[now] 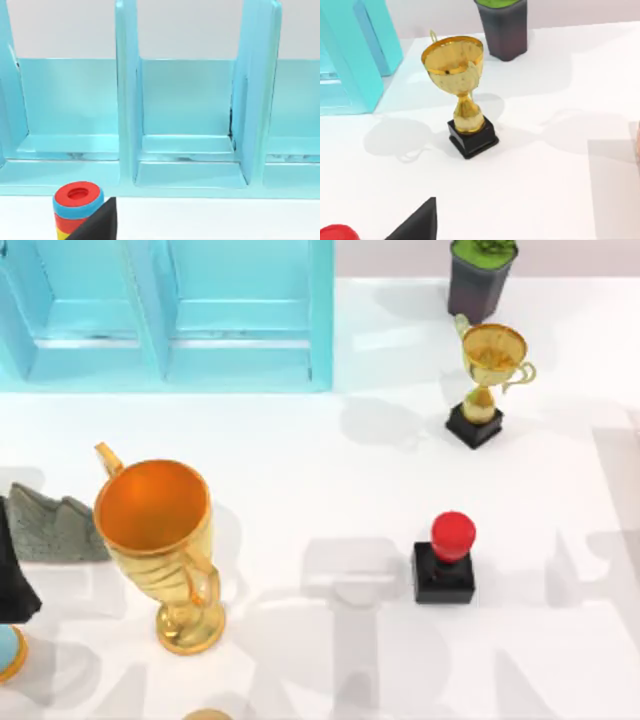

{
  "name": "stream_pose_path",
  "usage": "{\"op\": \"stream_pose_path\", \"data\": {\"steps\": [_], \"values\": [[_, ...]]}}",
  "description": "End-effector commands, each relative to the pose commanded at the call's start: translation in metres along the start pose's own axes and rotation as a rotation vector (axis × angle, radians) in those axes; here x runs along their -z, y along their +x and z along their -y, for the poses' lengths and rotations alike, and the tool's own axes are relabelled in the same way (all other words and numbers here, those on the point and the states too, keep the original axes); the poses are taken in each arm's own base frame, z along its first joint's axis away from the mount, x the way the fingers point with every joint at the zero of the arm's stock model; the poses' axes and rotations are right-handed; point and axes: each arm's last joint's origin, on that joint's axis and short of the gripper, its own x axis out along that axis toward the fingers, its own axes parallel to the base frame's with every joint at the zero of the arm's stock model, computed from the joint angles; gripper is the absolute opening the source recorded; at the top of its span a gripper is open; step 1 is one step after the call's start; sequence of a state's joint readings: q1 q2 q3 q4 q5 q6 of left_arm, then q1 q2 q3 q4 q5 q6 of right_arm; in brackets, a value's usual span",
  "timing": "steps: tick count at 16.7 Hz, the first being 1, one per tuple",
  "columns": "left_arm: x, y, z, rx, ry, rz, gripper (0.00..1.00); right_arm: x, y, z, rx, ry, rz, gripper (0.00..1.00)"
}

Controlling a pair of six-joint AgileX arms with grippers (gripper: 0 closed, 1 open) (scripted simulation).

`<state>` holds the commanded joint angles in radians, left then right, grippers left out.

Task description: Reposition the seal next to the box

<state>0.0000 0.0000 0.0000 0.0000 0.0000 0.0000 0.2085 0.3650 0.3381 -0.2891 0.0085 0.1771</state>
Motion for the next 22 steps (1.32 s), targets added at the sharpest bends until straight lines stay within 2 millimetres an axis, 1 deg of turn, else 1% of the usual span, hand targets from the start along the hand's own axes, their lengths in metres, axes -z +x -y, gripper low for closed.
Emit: {"op": "stream_pose_path", "data": {"steps": [2,4,6,8,10,12,15,18,20,22], "values": [[0.0,0.0,0.0,0.0,0.0,0.0,1.0,-0.025,0.008,-0.015,-0.033,0.038,-0.161,1.0],[0.0,0.0,0.0,0.0,0.0,0.0,1.0,-0.049,0.024,-0.034,-0.043,0.062,-0.346,1.0],[0.0,0.0,0.0,0.0,0.0,0.0,1.0,-0.068,0.049,-0.057,-0.024,0.071,-0.547,1.0],[0.0,0.0,0.0,0.0,0.0,0.0,1.0,-0.079,0.082,-0.082,0.019,0.064,-0.742,1.0],[0.0,0.0,0.0,0.0,0.0,0.0,1.0,-0.082,0.116,-0.108,0.075,0.051,-0.909,1.0],[0.0,0.0,0.0,0.0,0.0,0.0,1.0,-0.081,0.147,-0.13,0.13,0.038,-1.036,1.0],[0.0,0.0,0.0,0.0,0.0,0.0,1.0,-0.077,0.181,-0.154,0.193,0.03,-1.157,1.0],[0.0,0.0,0.0,0.0,0.0,0.0,1.0,-0.074,0.2,-0.166,0.23,0.03,-1.218,1.0],[0.0,0.0,0.0,0.0,0.0,0.0,1.0,-0.074,0.204,-0.169,0.239,0.031,-1.232,1.0],[0.0,0.0,0.0,0.0,0.0,0.0,1.0,-0.074,0.204,-0.169,0.239,0.031,-1.232,1.0]]}}
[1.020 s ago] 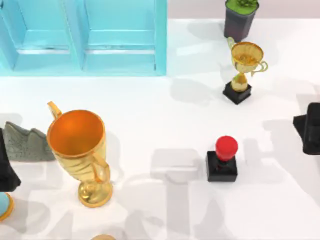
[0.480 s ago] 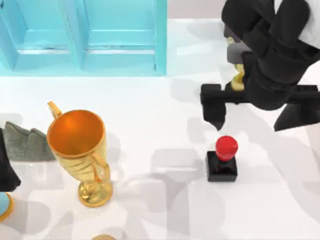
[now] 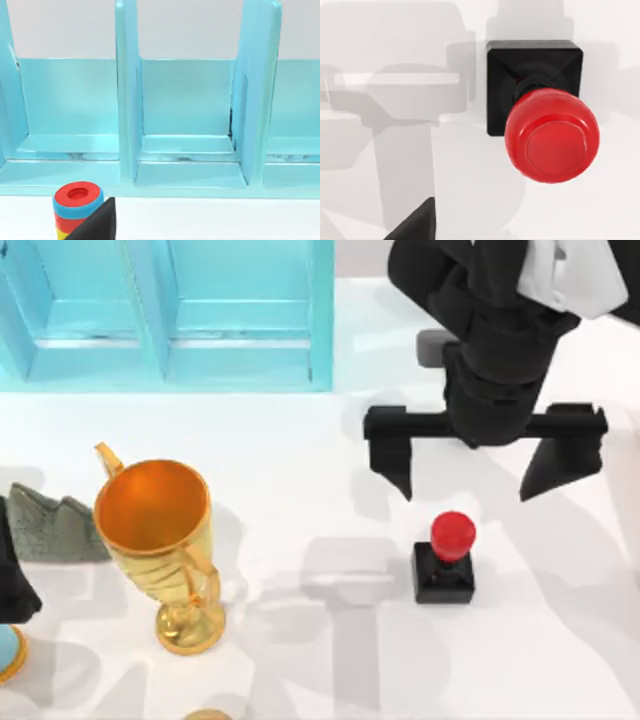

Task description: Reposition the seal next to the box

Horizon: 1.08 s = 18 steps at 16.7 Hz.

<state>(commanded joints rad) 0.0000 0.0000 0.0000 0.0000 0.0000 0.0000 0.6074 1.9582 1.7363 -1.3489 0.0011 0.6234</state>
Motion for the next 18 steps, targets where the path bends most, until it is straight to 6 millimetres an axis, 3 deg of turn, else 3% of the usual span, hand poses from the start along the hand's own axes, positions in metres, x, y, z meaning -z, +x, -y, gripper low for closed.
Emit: {"op": "stream_pose_path", "data": {"steps": [3,5,11,13,17,18], "values": [[0.0,0.0,0.0,0.0,0.0,0.0,1.0,-0.001,0.001,0.002,-0.001,0.004,0.002,1.0],[0.0,0.0,0.0,0.0,0.0,0.0,1.0,-0.001,0.012,0.001,0.002,0.001,-0.003,1.0],[0.0,0.0,0.0,0.0,0.0,0.0,1.0,-0.003,0.082,-0.001,-0.006,0.0,0.008,1.0],[0.0,0.0,0.0,0.0,0.0,0.0,1.0,-0.001,0.097,0.0,-0.001,0.0,0.002,1.0],[0.0,0.0,0.0,0.0,0.0,0.0,1.0,0.0,0.1,0.0,0.0,0.0,0.0,1.0],[0.0,0.0,0.0,0.0,0.0,0.0,1.0,0.0,0.1,0.0,0.0,0.0,0.0,0.92]]}}
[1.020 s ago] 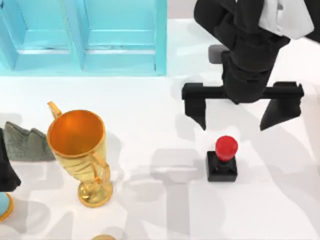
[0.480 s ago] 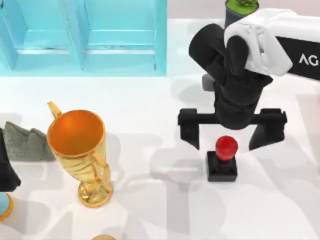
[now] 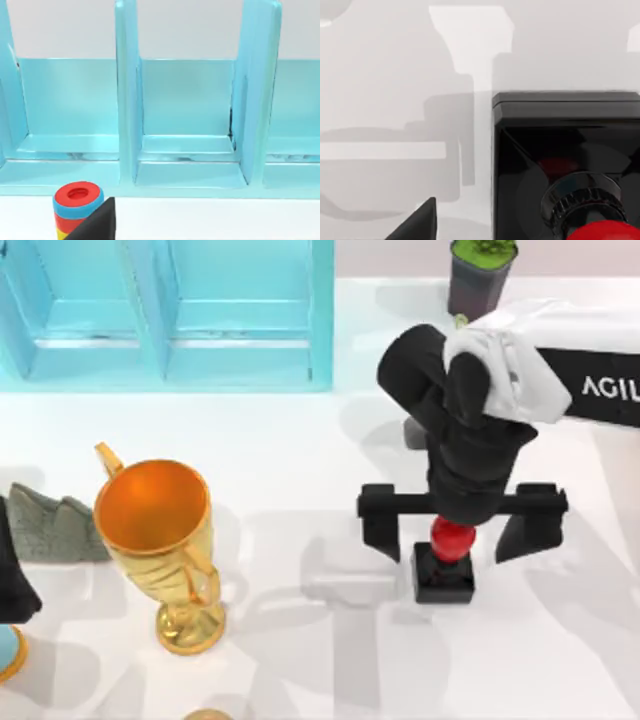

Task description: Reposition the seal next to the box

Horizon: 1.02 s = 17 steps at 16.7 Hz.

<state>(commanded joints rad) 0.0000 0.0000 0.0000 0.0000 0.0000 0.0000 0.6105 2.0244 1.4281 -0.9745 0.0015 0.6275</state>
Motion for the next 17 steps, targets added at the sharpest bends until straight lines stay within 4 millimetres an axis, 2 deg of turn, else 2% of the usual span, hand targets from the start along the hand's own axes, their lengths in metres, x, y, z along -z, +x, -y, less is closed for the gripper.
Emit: {"op": "stream_pose_path", "data": {"steps": [12,17], "values": [[0.0,0.0,0.0,0.0,0.0,0.0,1.0,0.0,0.0,0.0,0.0,0.0,0.0,0.02],[0.0,0.0,0.0,0.0,0.0,0.0,1.0,0.0,0.0,0.0,0.0,0.0,0.0,0.0]]}}
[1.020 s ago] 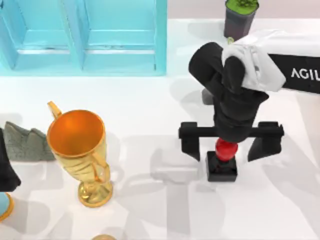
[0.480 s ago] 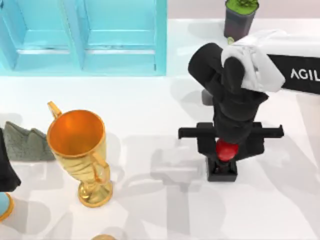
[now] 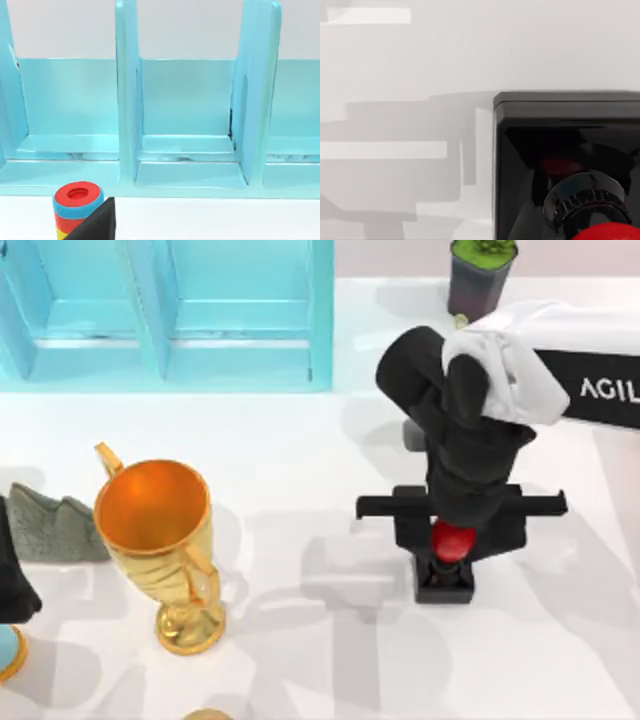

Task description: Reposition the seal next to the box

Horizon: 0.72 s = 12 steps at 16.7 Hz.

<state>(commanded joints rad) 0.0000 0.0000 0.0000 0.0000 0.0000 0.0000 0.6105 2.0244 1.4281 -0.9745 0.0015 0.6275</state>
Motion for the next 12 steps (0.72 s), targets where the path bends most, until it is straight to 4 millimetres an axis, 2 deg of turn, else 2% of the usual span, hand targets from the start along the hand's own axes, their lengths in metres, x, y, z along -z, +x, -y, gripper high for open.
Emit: {"op": "stream_pose_path", "data": {"steps": [5,12], "values": [[0.0,0.0,0.0,0.0,0.0,0.0,1.0,-0.001,-0.002,0.0,-0.001,0.003,0.002,0.0],[0.0,0.0,0.0,0.0,0.0,0.0,1.0,0.0,-0.048,0.001,0.001,0.003,-0.001,0.0]]}}
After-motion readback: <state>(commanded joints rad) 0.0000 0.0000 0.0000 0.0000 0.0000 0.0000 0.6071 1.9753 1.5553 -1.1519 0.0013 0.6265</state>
